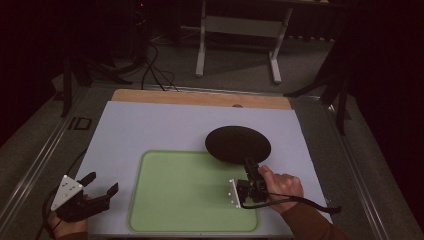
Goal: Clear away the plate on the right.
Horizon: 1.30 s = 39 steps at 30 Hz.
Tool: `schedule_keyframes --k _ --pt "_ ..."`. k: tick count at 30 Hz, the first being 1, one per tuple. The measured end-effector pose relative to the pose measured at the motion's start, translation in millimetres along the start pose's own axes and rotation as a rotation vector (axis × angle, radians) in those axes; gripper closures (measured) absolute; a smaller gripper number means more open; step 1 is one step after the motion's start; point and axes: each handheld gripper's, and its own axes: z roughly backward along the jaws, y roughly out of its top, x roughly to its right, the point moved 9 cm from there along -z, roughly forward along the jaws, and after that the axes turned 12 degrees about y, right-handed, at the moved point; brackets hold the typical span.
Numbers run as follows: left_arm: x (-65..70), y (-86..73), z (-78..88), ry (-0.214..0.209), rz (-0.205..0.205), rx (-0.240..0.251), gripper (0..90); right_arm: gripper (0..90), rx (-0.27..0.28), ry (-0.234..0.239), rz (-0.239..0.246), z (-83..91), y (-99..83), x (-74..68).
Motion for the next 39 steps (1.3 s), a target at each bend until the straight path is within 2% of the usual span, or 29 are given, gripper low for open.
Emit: schedule_keyframes --k 9,12,16,21,27,28,33,34,35,37,39 --pt "0.1 0.0 -0.1 0.000 0.000 0.000 15.2 77.5 0.058 0.000 0.045 7.2 24.0 -12.1" --pt "0.3 0.1 -0.3 -0.001 0.000 0.000 15.2 77.7 0.087 -0.004 0.063 11.9 34.7 -14.9" --pt "0.3 0.2 0.2 -0.002 -0.001 0.000 15.2 77.3 0.124 0.018 0.076 18.7 49.8 -19.8" --pt "0.4 0.3 0.2 -0.002 -0.002 0.000 15.2 77.2 0.159 0.018 0.117 25.3 64.8 -28.0" --pt "0.3 0.4 -0.1 -0.001 -0.001 0.000 15.2 77.2 0.219 0.011 0.121 33.7 85.1 -38.0" --pt "0.0 0.3 -0.1 -0.001 -0.001 0.000 15.2 77.3 0.234 0.010 0.137 35.8 89.4 -41.0" --pt "0.4 0.6 0.1 -0.002 -0.004 0.000 15.2 77.1 0.251 0.035 0.186 42.1 98.3 -54.2" --pt "0.4 0.7 0.3 -0.001 -0.003 0.001 15.2 77.1 0.267 0.070 0.218 44.3 103.9 -65.2" --pt "0.1 0.8 0.5 -0.001 -0.003 0.002 15.2 78.8 0.274 0.108 0.220 43.4 104.9 -70.8" --pt "-0.2 0.7 0.6 0.001 -0.001 0.002 15.2 80.4 0.269 0.112 0.245 39.2 105.5 -77.2" --pt "-0.1 0.9 0.7 0.000 0.002 0.005 15.2 82.5 0.263 0.159 0.234 36.5 103.8 -82.0"
